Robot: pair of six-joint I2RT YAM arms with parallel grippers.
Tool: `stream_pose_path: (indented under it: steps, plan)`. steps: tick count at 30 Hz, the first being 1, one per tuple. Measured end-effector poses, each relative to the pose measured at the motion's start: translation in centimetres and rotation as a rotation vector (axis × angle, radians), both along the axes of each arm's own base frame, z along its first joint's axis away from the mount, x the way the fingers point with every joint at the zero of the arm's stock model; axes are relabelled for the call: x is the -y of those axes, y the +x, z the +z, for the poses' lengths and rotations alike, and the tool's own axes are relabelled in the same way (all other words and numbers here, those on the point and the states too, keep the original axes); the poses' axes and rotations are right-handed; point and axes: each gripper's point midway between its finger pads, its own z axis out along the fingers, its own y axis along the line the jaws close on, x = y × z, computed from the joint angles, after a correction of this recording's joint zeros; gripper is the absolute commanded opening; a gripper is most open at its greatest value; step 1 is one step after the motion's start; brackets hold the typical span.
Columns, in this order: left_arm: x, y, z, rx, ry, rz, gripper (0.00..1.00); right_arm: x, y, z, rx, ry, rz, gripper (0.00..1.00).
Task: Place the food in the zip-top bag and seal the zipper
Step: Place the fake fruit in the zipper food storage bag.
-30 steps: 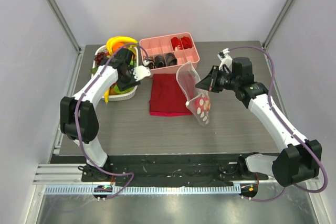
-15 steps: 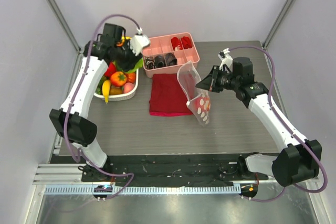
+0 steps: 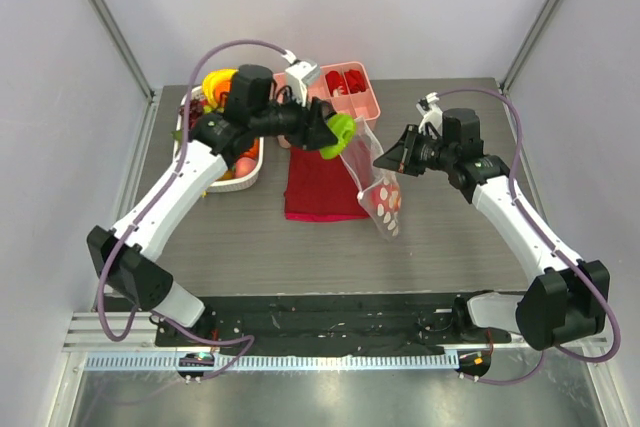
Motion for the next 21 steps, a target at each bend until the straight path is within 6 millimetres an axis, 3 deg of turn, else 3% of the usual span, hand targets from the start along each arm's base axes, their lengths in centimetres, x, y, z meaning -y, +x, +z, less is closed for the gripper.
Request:
stream_pose_path:
  steps: [5,10,18,21]
  plan:
    - [3.6,-2.0,-4.1,-0.219,-0.077,0.015,0.35,0.2,0.2,0.0,-0.006,0.006,-0.011,0.01]
    - [5.7,-2.5,-5.4,-0.324,-0.123,0.079,0.35,0.3,0.2,0.1,-0.009,0.011,-0.014,0.01]
    - [5.2,-1.5,-8.1,-0.394,-0.113,0.224,0.29,0.4,0.3,0.2,-0.014,0.02,-0.019,0.01]
    - [5.0,-1.2,-8.2,-0.419,-0.127,0.262,0.28,0.4,0.3,0.2,-0.014,0.022,-0.018,0.01]
